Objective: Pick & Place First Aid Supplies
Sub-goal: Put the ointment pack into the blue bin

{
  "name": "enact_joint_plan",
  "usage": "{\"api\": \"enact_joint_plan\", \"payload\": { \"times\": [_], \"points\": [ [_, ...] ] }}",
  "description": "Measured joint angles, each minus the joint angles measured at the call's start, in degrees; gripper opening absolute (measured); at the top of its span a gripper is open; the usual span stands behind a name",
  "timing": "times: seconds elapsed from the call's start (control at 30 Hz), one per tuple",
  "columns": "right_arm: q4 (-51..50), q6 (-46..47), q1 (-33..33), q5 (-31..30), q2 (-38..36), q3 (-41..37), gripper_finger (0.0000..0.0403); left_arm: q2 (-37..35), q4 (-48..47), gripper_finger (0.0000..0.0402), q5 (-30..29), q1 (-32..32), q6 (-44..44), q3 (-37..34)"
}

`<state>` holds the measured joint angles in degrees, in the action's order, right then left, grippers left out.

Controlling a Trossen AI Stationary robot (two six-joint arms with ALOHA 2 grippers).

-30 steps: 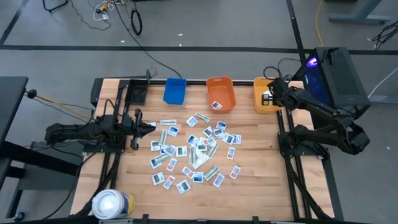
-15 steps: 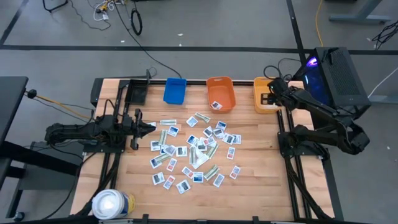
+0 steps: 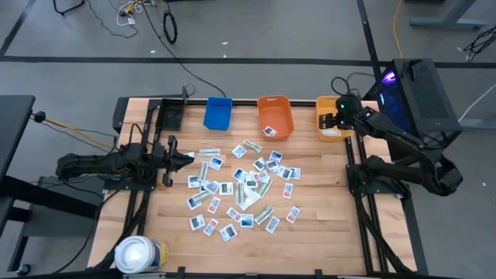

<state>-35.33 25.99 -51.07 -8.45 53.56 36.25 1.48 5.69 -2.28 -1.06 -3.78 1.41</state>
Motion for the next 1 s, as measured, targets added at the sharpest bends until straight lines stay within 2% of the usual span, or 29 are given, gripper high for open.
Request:
{"api": "enact_joint_plan", "payload": {
  "times": [0.27,0.6,1.0],
  "points": [
    [-2.8,-6.5,5.1,9.0,-3.8,0.0,0.0204,0.0,0.0,0.0032,0.0,0.0,0.0,0.0],
    [-2.4,-16.6,14.1,20.8,-4.2,0.0,0.0203,0.0,0.0,0.0032,0.0,0.0,0.0,0.0],
    [9.3,-17.9,28.5,21.5,-1.7,0.1,0.0203,0.0,0.0,0.0032,0.0,0.0,0.0,0.0]
  ]
}}
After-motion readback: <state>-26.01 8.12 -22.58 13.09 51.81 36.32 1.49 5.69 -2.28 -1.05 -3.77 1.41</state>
